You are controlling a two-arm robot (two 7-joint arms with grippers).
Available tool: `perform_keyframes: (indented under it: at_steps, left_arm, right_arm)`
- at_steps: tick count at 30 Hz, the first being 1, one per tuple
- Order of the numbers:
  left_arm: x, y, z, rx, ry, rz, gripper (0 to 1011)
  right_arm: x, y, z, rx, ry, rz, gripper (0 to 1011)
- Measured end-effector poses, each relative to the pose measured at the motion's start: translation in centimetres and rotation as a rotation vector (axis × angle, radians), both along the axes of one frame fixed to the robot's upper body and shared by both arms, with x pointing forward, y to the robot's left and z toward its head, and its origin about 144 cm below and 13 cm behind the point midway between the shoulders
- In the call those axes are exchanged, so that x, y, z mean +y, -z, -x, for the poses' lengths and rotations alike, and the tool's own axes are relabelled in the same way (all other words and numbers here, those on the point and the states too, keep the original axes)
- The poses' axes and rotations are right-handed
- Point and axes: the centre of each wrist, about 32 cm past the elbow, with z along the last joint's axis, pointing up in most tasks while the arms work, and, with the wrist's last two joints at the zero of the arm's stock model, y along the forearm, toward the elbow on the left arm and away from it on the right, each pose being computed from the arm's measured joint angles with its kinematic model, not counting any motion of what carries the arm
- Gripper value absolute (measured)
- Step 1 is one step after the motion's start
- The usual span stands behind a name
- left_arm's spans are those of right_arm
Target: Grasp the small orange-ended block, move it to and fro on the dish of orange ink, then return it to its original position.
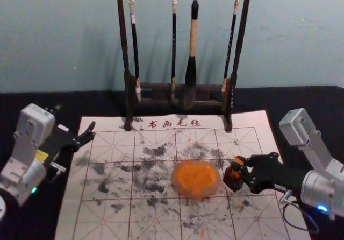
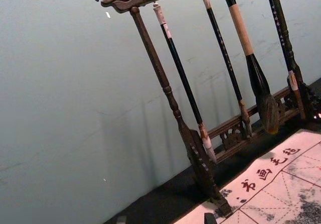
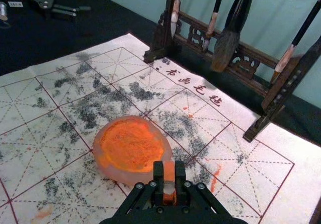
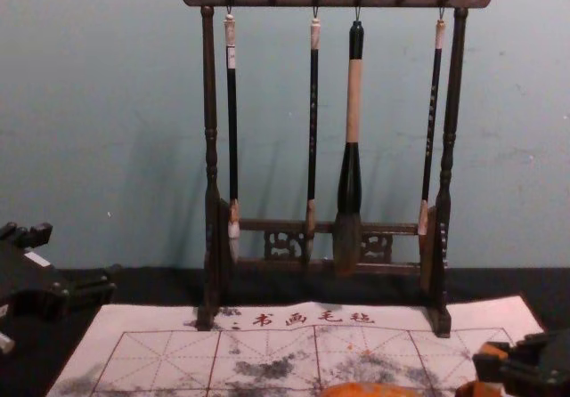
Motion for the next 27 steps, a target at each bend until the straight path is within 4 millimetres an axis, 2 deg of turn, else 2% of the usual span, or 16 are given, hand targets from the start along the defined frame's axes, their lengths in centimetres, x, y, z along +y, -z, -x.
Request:
perform_keyframes:
  at_steps: [27]
  left_arm:
    - [0.00, 0.00, 0.00, 0.000, 0.000, 0.000, 1001]
  right_arm:
    - [0.01, 0.65, -0.42, 0.033, -0.002, 0.013, 79]
